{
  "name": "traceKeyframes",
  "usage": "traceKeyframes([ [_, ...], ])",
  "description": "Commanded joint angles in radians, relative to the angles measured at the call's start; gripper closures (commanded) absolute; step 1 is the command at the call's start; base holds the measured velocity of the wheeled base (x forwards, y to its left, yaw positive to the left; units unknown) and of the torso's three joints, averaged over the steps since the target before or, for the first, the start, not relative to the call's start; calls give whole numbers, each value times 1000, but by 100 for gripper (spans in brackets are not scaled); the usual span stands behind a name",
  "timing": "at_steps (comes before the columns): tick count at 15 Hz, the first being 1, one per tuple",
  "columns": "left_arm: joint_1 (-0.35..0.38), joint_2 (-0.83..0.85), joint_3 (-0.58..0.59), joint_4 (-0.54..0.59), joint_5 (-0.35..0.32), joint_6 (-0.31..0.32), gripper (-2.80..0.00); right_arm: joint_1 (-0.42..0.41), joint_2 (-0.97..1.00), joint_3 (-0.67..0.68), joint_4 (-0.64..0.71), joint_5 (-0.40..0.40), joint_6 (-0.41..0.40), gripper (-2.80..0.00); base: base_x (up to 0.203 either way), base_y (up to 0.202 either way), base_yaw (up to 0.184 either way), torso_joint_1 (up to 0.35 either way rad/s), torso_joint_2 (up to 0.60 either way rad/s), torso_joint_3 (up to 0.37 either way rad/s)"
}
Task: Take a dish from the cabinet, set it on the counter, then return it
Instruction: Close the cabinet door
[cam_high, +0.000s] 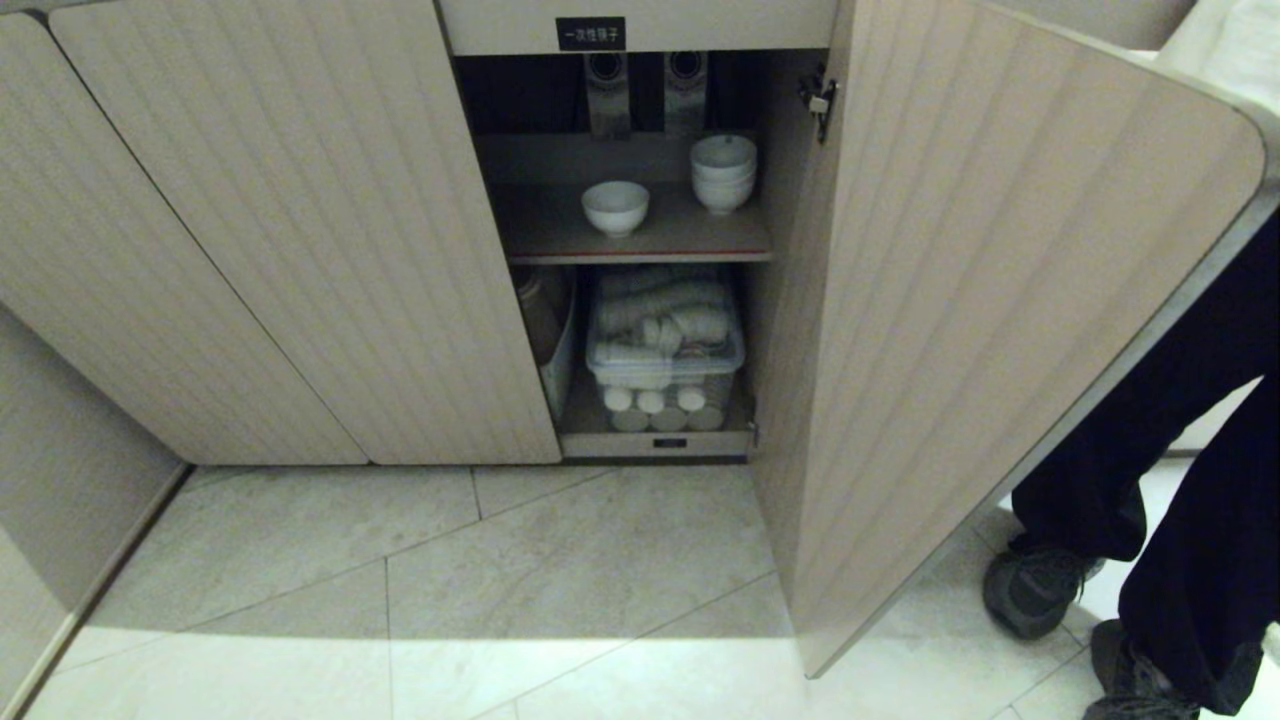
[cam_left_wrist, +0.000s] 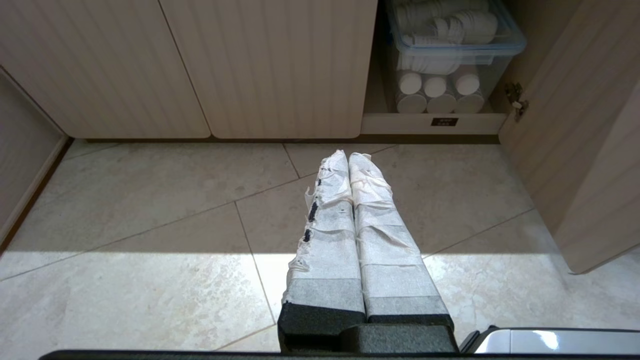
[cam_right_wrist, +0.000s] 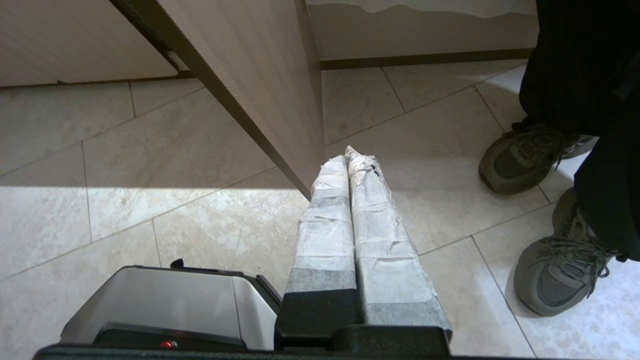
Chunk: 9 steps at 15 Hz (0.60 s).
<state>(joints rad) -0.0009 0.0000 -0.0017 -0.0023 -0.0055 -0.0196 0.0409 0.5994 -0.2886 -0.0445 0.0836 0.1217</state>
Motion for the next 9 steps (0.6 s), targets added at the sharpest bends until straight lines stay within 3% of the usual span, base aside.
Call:
traceKeyframes([
  [1,0,0,0,-1,-1,0,0,1,68,-26,-15,5,9,0,0,0,0,0,0,0],
  [5,0,0,0,-1,0,0,0,6,217,-30,-210,34,13,0,0,0,0,0,0,0],
  [9,1,0,0,-1,1,0,0,10,339,6,-512,150,11,0,0,0,0,0,0,0],
])
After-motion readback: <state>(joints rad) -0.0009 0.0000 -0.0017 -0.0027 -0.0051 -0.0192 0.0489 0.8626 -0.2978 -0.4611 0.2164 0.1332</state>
